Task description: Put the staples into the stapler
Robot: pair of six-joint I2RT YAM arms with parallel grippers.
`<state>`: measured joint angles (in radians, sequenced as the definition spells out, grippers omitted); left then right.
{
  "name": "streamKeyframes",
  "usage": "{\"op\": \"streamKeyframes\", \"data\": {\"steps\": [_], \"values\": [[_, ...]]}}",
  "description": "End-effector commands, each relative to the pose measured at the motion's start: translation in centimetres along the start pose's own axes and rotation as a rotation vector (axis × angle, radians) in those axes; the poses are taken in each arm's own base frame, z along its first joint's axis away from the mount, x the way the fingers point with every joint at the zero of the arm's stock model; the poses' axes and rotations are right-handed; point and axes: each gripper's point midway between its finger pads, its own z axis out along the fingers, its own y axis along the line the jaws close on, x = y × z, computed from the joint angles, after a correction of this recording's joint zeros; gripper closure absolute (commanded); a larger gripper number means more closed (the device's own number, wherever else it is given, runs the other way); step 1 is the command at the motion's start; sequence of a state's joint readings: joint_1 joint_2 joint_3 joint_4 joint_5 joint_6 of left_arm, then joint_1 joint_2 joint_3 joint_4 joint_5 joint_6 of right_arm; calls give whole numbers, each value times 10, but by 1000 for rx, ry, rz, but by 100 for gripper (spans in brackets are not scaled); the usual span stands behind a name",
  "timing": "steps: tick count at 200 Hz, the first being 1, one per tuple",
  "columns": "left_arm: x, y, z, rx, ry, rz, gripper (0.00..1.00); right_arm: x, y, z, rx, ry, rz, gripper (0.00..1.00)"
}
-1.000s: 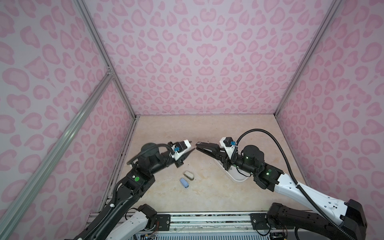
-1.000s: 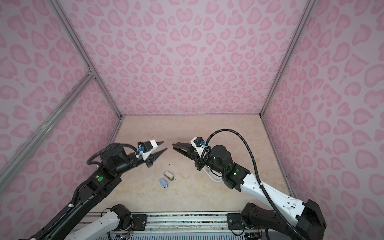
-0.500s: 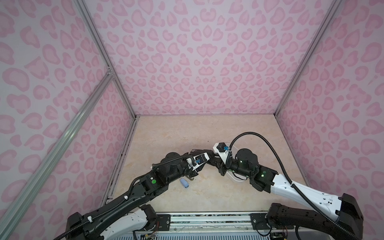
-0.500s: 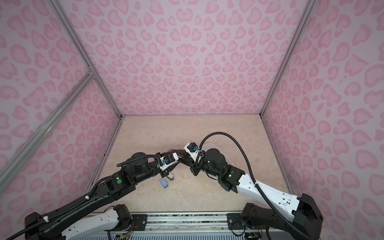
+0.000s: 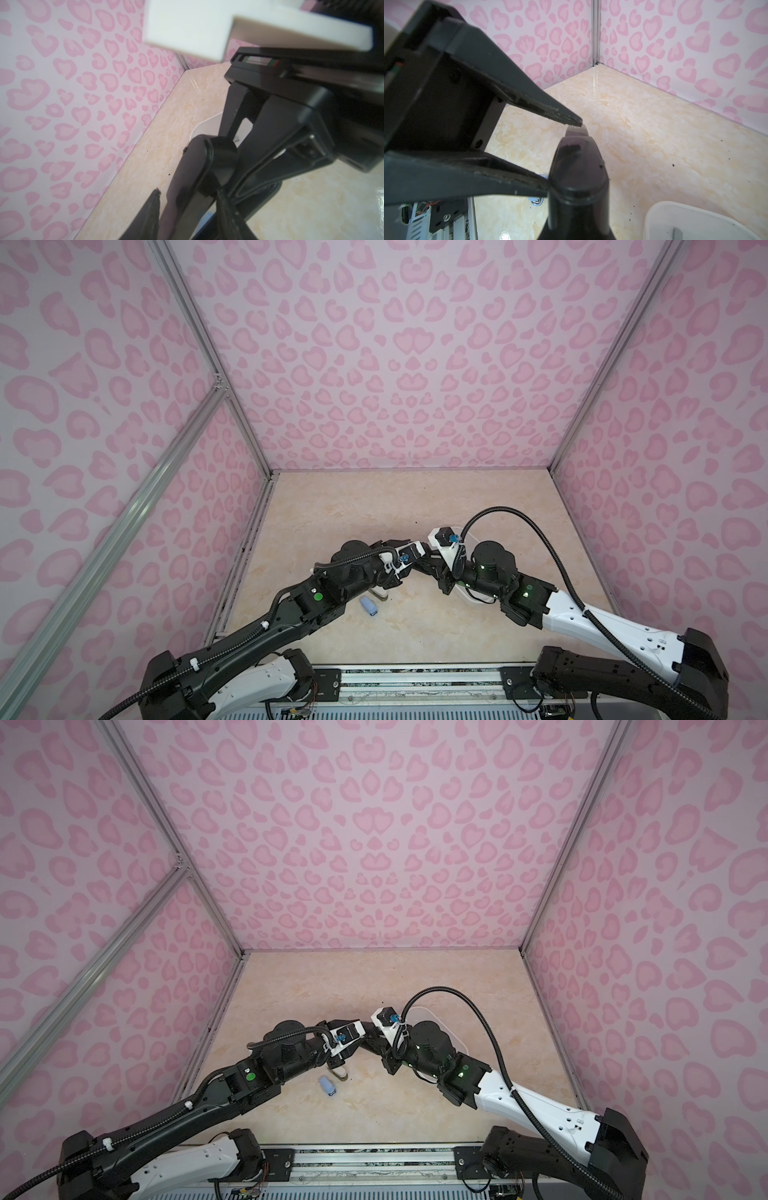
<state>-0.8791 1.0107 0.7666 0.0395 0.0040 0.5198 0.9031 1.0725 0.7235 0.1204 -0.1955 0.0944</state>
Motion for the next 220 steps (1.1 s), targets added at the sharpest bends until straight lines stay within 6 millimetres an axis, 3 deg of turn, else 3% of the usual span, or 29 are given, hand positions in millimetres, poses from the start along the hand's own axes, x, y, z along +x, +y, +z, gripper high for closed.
{"op": "streamKeyframes", "data": {"steps": [1, 43, 68, 85, 120, 156, 193, 220], "values": [[2, 12, 4, -59, 25, 23, 54, -40, 27, -8, -131, -155, -19, 100], [8, 9, -2, -59, 32, 41, 54, -36, 16, -5, -71, -137, -3, 100], [2, 9, -7, -58, 1, 43, 54, -36, 21, -2, -99, -127, 7, 100], [-3, 10, -7, -55, -12, 41, 59, -37, 27, 0, -133, -134, 15, 100], [-7, 44, -5, -169, -1, -28, 63, -35, 37, -3, -153, -127, 15, 100], [-3, 83, -14, -231, -11, -148, 68, -19, 22, -7, -66, -95, 30, 100], [12, 90, -9, -234, 20, -176, 67, -14, 18, -10, -45, -94, 42, 100], [22, 94, -6, -225, 26, -226, 68, -12, -6, -12, 64, -88, 79, 100]]}}
